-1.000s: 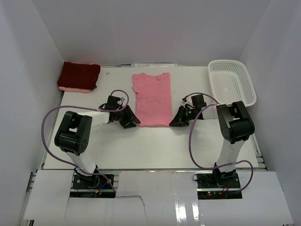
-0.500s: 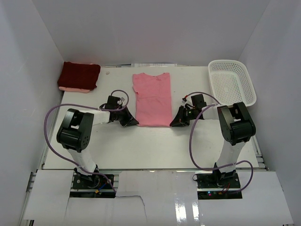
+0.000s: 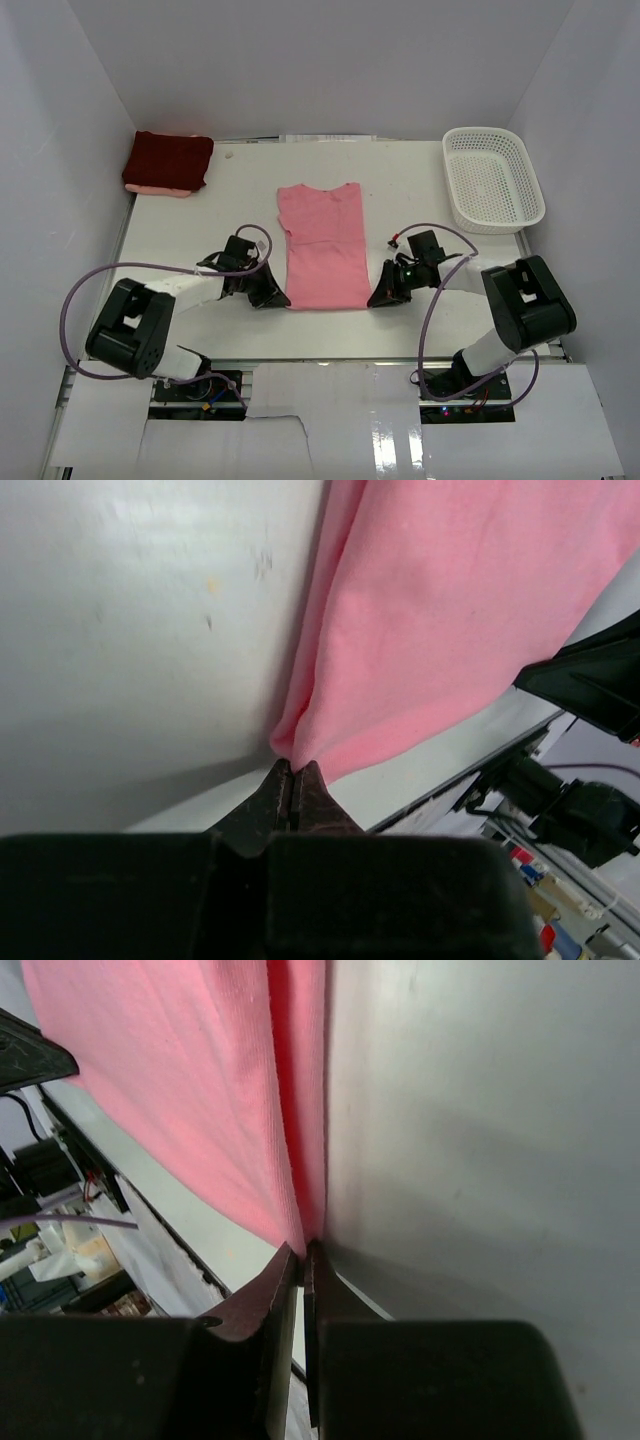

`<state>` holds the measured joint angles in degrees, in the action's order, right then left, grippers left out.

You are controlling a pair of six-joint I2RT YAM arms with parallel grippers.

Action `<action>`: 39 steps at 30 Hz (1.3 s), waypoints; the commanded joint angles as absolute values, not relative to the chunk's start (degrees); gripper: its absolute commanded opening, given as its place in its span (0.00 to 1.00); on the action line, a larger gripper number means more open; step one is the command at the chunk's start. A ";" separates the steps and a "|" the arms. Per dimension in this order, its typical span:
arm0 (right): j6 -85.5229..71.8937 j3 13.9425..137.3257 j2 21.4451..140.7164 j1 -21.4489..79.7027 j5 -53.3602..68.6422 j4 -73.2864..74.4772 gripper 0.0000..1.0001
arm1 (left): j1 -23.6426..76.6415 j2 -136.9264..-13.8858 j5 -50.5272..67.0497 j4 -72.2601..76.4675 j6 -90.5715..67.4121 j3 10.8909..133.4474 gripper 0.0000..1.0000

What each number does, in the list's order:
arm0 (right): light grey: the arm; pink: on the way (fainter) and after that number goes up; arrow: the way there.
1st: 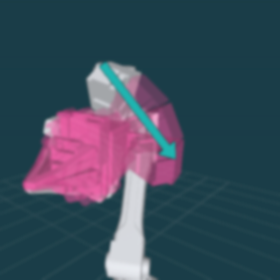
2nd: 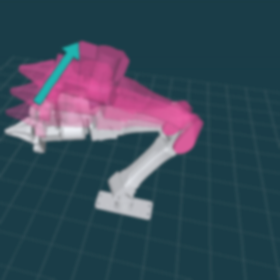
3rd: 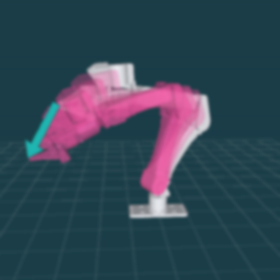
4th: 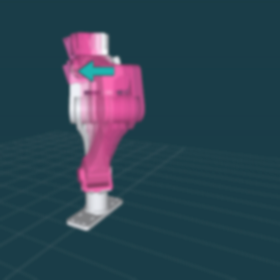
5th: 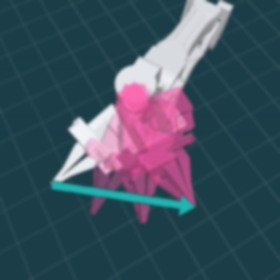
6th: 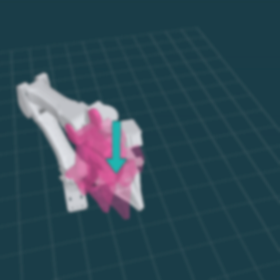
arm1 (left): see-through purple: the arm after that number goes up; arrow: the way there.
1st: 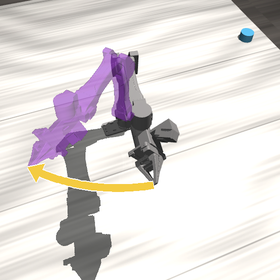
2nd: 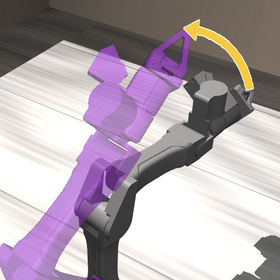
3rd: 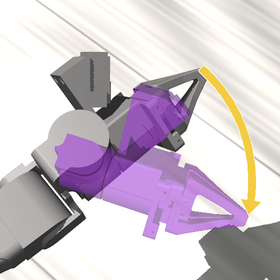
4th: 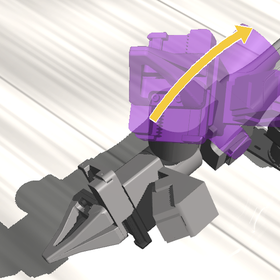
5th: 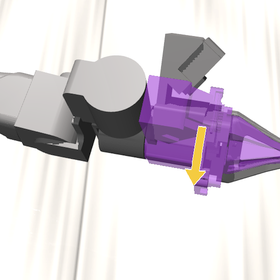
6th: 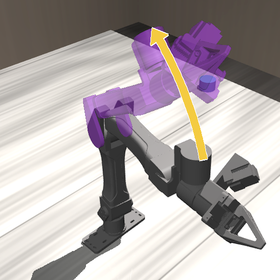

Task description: Fold and stack the t-shirts

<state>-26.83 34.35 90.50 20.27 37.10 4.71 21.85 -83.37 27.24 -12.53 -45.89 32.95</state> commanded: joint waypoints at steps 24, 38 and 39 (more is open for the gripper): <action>-37.62 26.17 49.92 33.22 26.81 25.04 0.08 | 41.75 -48.96 12.93 -33.65 -63.29 29.34 0.00; -32.26 41.39 53.08 33.49 26.02 29.88 0.08 | 41.84 -50.97 2.56 -42.98 -57.48 46.48 0.00; -31.30 42.53 54.74 33.49 25.67 30.06 0.08 | 41.75 -51.50 1.94 -43.24 -57.05 48.50 0.00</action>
